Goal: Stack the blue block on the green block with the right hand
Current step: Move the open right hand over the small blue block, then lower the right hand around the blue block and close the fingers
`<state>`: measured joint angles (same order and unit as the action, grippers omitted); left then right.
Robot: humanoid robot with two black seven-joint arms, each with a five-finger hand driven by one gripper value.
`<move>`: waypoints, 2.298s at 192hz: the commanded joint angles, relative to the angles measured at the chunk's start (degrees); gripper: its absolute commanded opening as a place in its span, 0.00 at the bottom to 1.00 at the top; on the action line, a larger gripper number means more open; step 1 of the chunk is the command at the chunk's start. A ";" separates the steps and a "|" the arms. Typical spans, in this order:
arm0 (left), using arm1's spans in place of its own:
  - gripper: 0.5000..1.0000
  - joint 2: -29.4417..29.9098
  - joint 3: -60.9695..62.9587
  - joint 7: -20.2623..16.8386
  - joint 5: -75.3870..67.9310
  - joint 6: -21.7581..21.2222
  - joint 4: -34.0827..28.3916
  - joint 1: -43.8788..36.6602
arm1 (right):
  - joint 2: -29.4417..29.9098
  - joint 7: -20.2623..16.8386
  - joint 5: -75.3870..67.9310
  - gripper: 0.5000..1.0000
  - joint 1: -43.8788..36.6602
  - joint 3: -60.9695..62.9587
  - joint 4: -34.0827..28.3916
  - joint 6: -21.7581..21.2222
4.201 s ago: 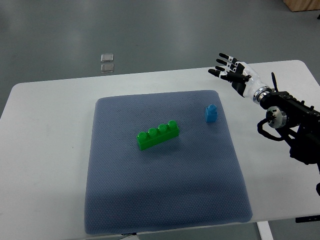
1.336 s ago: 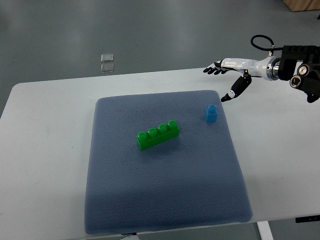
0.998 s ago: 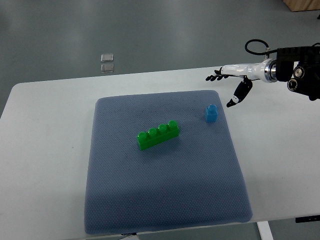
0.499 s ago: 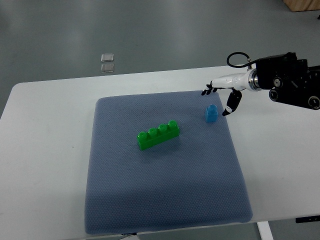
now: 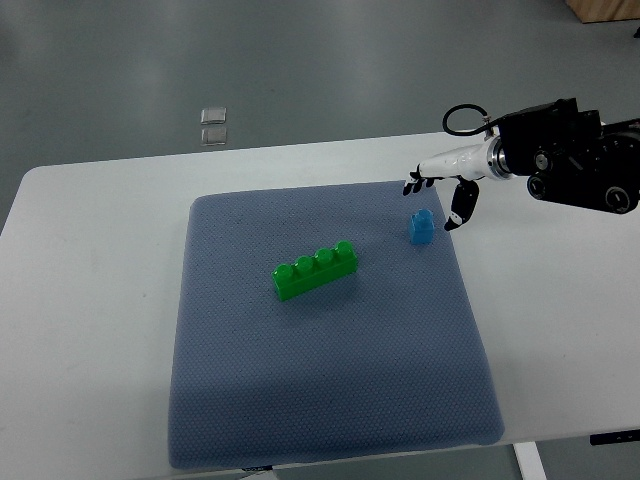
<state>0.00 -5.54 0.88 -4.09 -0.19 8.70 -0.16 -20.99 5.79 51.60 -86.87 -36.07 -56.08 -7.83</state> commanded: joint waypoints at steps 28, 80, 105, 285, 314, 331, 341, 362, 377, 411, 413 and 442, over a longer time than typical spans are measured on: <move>1.00 0.00 0.01 0.00 -0.04 0.01 0.00 -0.01 | 2.71 -0.16 -3.43 0.67 -0.23 -1.38 0.45 -0.08; 1.00 0.00 0.01 0.00 -0.04 0.01 0.00 -0.01 | 4.03 -2.19 -10.12 0.66 0.39 -2.61 1.68 0.00; 1.00 0.00 0.01 0.00 -0.04 0.01 0.00 -0.01 | 4.03 -3.50 -10.20 0.66 0.56 -3.13 2.82 0.00; 1.00 0.00 0.01 0.00 -0.04 0.01 0.00 -0.01 | 5.61 -5.88 -10.29 0.49 3.99 -3.48 5.81 0.71; 1.00 0.00 0.01 0.00 -0.04 0.01 0.00 -0.01 | 5.87 -6.14 -10.29 0.47 3.82 -3.40 5.90 0.44; 1.00 0.00 0.01 0.00 0.05 0.01 0.00 -0.01 | 6.05 -6.49 -10.47 0.46 3.82 -3.04 5.90 0.27; 1.00 0.00 0.01 0.00 -0.04 0.01 0.00 -0.01 | 6.49 -6.58 -10.47 0.46 3.90 -3.04 5.98 0.27; 1.00 0.00 0.01 0.00 0.05 0.01 0.00 -0.01 | 6.66 -6.67 -10.47 0.45 3.82 -3.04 6.16 0.27; 1.00 0.00 0.01 0.00 -0.04 0.01 0.00 -0.01 | 6.84 -6.67 -10.56 0.45 3.55 -3.04 6.16 0.18; 1.00 0.00 0.01 0.00 0.05 0.01 0.00 -0.01 | 7.37 -6.67 -10.56 0.42 3.38 -2.96 6.16 0.09; 1.00 0.00 0.01 0.00 0.05 0.01 0.00 -0.01 | 7.37 -6.67 -10.56 0.42 3.38 -2.96 6.16 0.09; 1.00 0.00 0.01 0.00 -0.04 0.01 0.00 -0.01 | 7.89 -6.67 -10.56 0.39 3.38 -3.04 6.16 0.09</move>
<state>0.00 -5.54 0.88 -4.09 -0.19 8.70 -0.18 -13.49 -0.88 41.04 -83.49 -39.04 -49.92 -7.72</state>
